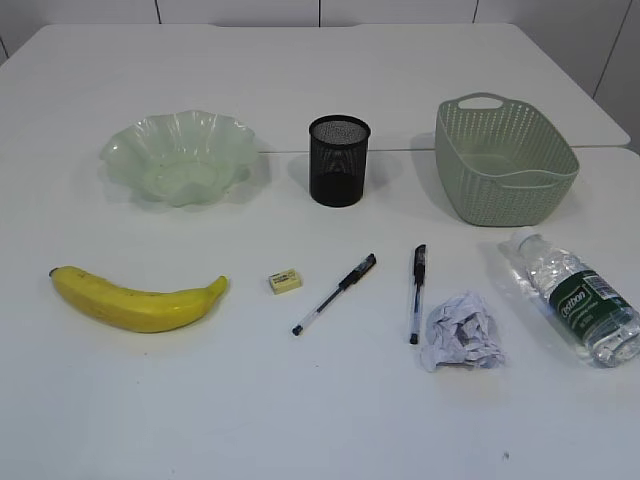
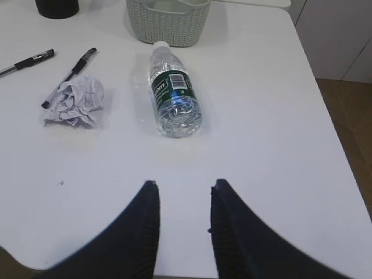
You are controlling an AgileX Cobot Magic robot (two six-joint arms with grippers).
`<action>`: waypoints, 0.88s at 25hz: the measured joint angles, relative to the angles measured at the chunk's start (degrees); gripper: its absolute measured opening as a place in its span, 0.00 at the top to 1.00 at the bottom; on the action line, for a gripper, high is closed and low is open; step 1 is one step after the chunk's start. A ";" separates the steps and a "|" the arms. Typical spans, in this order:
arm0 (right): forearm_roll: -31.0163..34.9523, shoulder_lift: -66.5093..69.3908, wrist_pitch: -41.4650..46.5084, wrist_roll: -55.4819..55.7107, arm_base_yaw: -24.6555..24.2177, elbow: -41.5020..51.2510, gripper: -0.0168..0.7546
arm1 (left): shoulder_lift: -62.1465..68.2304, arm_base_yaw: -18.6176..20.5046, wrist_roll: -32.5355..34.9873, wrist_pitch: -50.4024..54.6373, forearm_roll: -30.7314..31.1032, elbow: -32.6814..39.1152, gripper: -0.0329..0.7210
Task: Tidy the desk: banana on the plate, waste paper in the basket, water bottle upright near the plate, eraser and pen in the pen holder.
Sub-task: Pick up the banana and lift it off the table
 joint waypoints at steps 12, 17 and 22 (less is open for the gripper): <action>-0.20 0.00 0.11 0.13 0.00 0.00 0.66 | 0.00 0.00 0.00 0.00 0.00 0.00 0.64; -0.08 0.00 1.26 0.13 0.00 -0.53 0.63 | 0.00 0.00 0.00 0.00 0.00 0.00 0.64; -0.08 4.41 6.70 0.17 0.00 -2.32 0.48 | 0.00 0.00 0.00 0.00 0.00 0.00 0.63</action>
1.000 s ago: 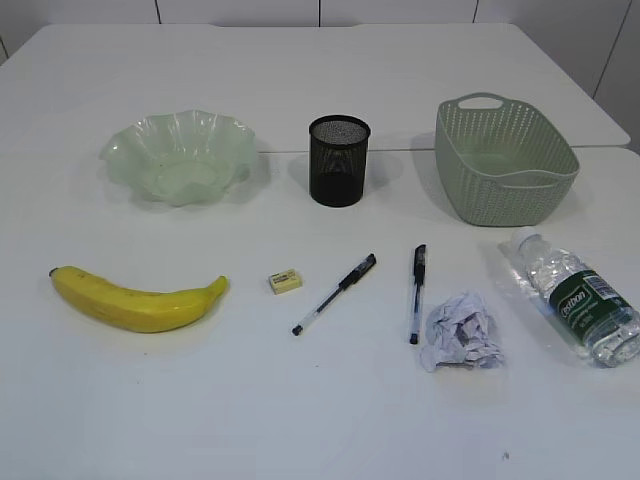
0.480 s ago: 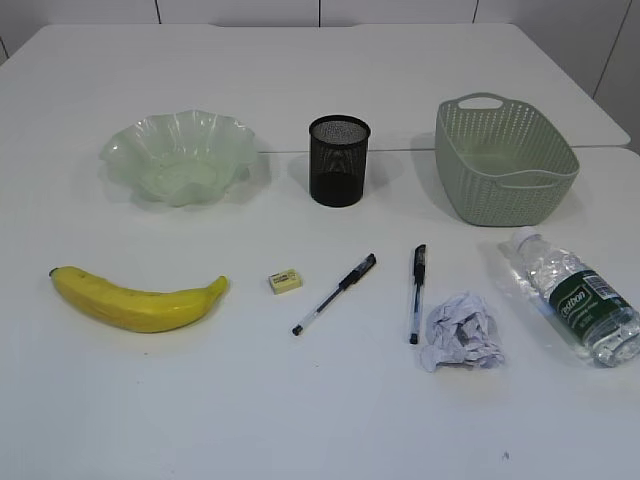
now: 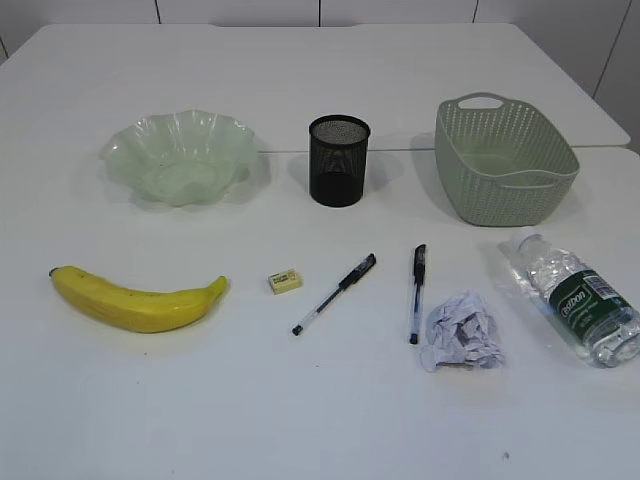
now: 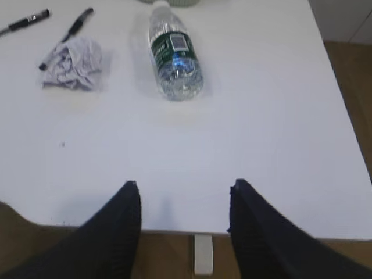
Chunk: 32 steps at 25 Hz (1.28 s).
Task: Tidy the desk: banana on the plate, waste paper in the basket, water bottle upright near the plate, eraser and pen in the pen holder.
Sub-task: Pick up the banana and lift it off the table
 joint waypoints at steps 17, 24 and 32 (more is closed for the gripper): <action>-4.70 25.26 0.50 0.09 0.53 -11.90 0.42 | 27.46 -7.74 0.00 -7.46 13.37 -12.04 0.40; -1.80 35.28 0.50 0.09 4.09 -20.07 0.42 | 42.92 -20.65 0.24 -5.66 21.19 -23.58 0.40; -2.01 44.78 0.38 -2.03 15.65 -29.05 0.42 | 51.95 -42.13 0.27 0.87 37.85 -32.61 0.40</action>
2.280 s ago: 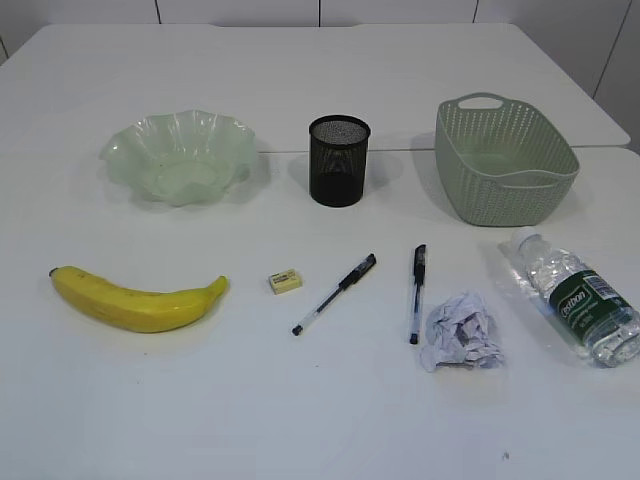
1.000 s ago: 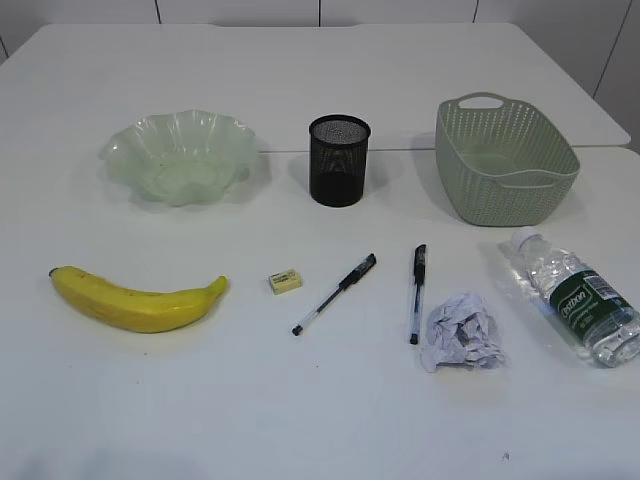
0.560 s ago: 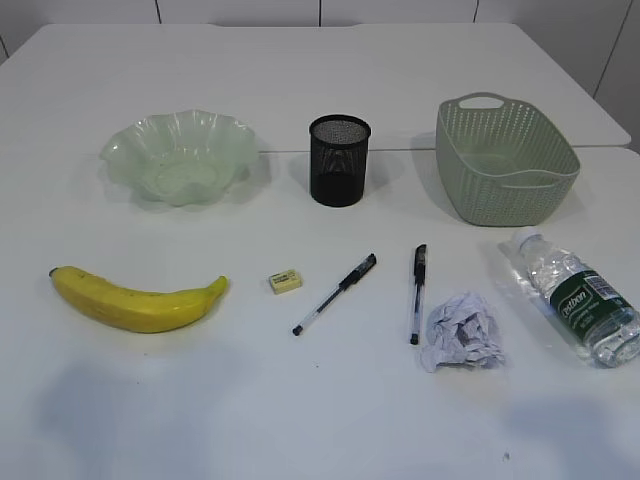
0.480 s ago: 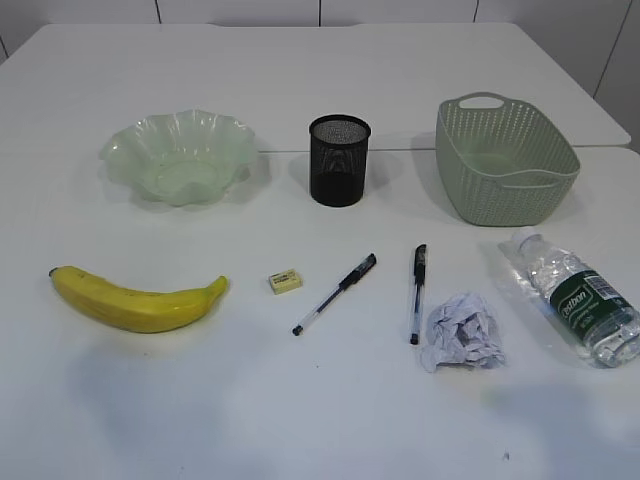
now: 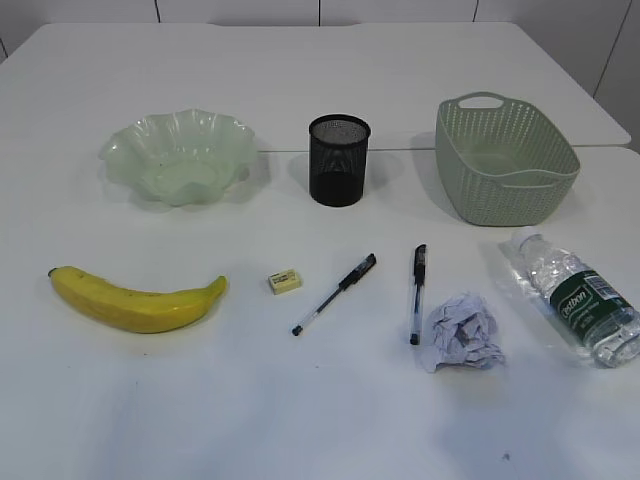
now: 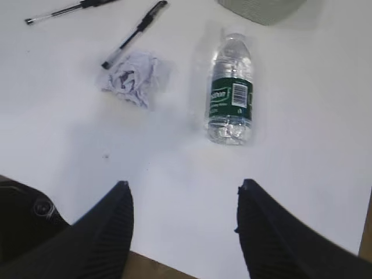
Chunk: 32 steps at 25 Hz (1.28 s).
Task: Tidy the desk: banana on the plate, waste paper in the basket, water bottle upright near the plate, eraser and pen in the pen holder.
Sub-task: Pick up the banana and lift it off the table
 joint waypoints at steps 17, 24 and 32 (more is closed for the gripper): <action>0.00 9.48 -0.27 -5.93 9.95 -0.39 0.42 | 3.58 -14.07 0.62 -0.44 0.70 0.62 0.40; -2.06 10.41 -0.49 -6.07 9.95 -0.39 0.42 | 3.94 -14.15 0.74 -1.17 3.53 11.91 0.40; -3.62 10.41 -0.57 -5.85 9.95 -0.39 0.42 | 5.05 -14.15 -2.02 -3.03 9.70 15.84 0.40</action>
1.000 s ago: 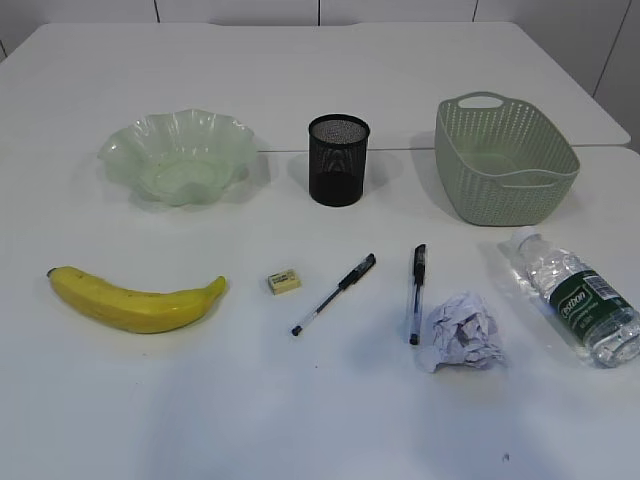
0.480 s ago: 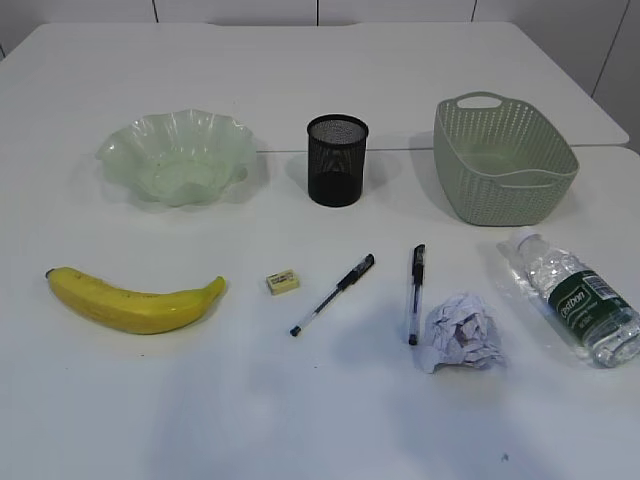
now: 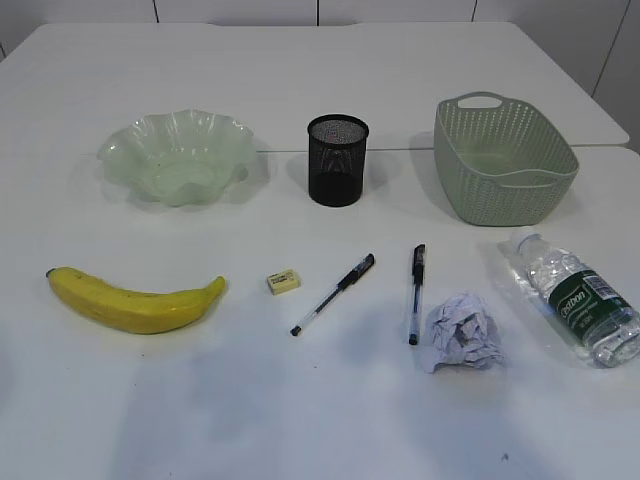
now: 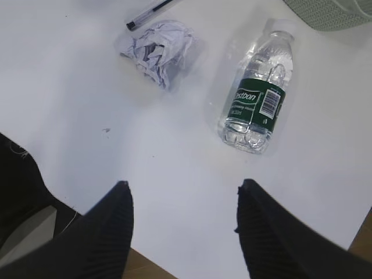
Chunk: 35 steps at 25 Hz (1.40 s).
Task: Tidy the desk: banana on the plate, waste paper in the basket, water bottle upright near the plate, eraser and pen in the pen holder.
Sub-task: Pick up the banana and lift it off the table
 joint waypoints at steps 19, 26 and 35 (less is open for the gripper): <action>-3.25 0.00 -0.13 1.57 0.00 0.00 0.42 | 11.23 2.84 -7.63 -11.11 0.89 0.00 0.41; -3.80 0.00 -0.13 1.97 0.00 0.00 0.42 | 16.25 4.66 -7.65 -16.28 -3.45 0.00 0.42; -4.43 0.00 -0.13 2.31 0.00 0.00 0.42 | 23.76 13.10 -7.54 -21.56 -2.99 -0.10 0.42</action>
